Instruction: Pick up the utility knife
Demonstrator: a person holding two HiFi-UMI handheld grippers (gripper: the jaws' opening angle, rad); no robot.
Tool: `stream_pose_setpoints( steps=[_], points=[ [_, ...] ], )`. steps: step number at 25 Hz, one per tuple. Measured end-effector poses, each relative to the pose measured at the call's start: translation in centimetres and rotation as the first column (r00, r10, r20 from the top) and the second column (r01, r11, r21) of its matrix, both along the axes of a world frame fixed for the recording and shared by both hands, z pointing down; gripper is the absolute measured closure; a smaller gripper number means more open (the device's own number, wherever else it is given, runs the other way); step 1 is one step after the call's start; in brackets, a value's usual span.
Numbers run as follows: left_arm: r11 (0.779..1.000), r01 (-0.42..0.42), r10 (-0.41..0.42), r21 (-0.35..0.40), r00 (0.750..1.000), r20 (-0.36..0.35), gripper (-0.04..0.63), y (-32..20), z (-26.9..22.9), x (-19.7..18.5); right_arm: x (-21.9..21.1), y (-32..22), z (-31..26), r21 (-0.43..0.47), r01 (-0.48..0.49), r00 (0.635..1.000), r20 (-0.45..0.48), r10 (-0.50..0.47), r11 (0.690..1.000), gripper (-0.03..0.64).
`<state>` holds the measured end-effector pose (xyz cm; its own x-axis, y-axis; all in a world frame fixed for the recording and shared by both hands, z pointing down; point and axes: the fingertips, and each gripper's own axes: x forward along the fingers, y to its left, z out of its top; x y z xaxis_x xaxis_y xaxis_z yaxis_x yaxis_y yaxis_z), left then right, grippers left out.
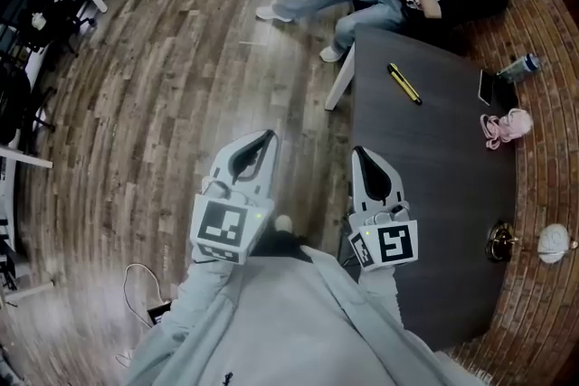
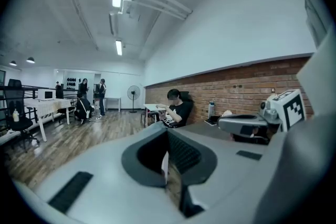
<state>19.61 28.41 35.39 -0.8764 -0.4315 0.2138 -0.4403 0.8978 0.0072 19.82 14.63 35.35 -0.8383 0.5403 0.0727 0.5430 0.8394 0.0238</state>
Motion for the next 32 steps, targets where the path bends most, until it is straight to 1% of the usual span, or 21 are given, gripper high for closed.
stream_pose_setpoints(
  steps=[5,9,13,17,20,22,27,32],
  points=[
    [1.0,-0.016,0.016,-0.008,1.0,0.004,0.577,-0.3,0.2,-1.2,-0.9,0.1,0.2,-0.008,-0.006,1.0,0.0,0.006,1.0,0.598],
    [0.999,-0.037,0.037,-0.018,0.999,0.006,0.577,-0.1,0.6,-4.1,-3.6,0.4,0.6,-0.004,-0.02,1.0,-0.002,0.02,1.0,0.598],
    [0.998,-0.06,0.06,-0.009,0.998,0.009,0.577,0.8,1.1,-8.7,-7.9,1.2,1.0,0.006,-0.05,0.999,-0.006,0.05,0.999,0.598],
    [0.998,-0.037,0.036,0.046,0.999,0.033,0.577,2.9,-0.1,-14.0,-13.0,3.1,0.7,0.011,-0.071,0.997,-0.007,0.071,0.997,0.598],
    [0.997,-0.071,0.07,0.011,0.995,0.076,0.577,4.2,-0.6,-17.7,-16.5,4.5,0.5,0.008,-0.089,0.996,-0.007,0.089,0.996,0.598],
    [0.996,-0.084,0.084,-0.004,0.993,0.083,0.577,5.1,-0.7,-19.9,-18.6,5.4,0.5,0.005,-0.103,0.995,-0.013,0.103,0.995,0.598],
    [0.993,-0.118,0.119,-0.014,0.992,0.032,0.577,7.3,0.6,-24.5,-22.7,7.3,1.1,0.007,-0.14,0.99,-0.029,0.14,0.99,0.598],
    [0.984,-0.176,0.175,-0.013,0.984,-0.018,0.577,8.2,2.1,-27.3,-24.5,7.3,1.5,0.007,-0.22,0.975,-0.038,0.22,0.976,0.598]
  ],
)
